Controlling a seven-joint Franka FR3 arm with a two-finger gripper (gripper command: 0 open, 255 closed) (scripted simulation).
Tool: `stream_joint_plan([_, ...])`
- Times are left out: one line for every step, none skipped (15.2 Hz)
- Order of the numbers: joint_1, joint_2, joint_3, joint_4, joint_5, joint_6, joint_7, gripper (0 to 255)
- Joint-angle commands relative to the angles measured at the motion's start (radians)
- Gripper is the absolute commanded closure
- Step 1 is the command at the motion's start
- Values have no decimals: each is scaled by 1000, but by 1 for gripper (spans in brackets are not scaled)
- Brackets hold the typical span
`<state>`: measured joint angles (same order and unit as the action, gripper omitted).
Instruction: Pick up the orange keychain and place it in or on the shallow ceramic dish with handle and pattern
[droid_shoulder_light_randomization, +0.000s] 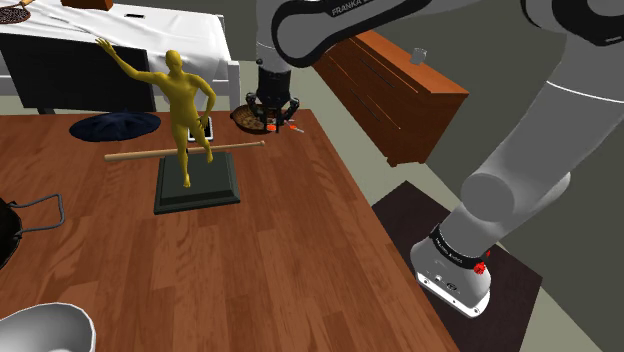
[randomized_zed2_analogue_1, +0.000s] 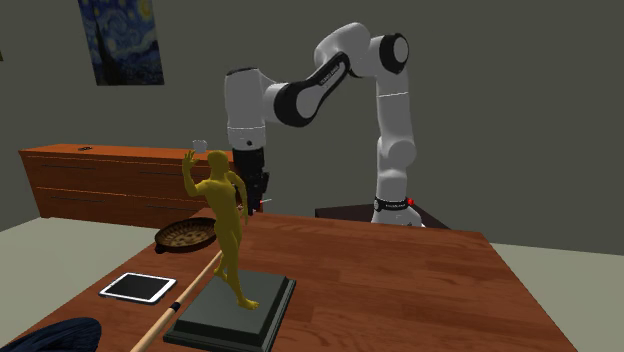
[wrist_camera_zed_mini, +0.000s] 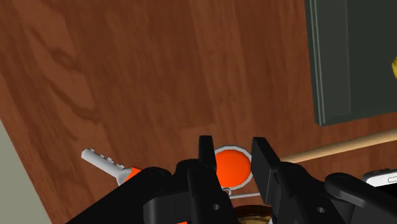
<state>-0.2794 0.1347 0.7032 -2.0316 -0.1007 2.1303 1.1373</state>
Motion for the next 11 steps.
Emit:
stream_joint_plan([6, 76, -15, 84, -54, -27, 11, 255])
stream_joint_plan([11, 113, -25, 128, -77, -42, 12, 255])
stream_joint_plan([18, 149, -35, 174, -99, -58, 11, 255])
stream_joint_plan([26, 186, -46, 221, -119, -75, 10, 255])
stream_joint_plan([34, 222, -56, 270, -138, -93, 8, 255])
stream_joint_plan([43, 259, -66, 321, -156, -112, 4, 255])
stream_joint_plan([54, 296, -77, 374, -172, -132, -1, 255])
stream_joint_plan([66, 334, -87, 429, -188, -154, -6, 255])
stream_joint_plan([78, 373, -97, 488, -203, -177, -13, 255])
stream_joint_plan([92, 412, -108, 550, -216, -201, -21, 255])
stream_joint_plan([107, 453, -119, 616, -229, -227, -30, 255])
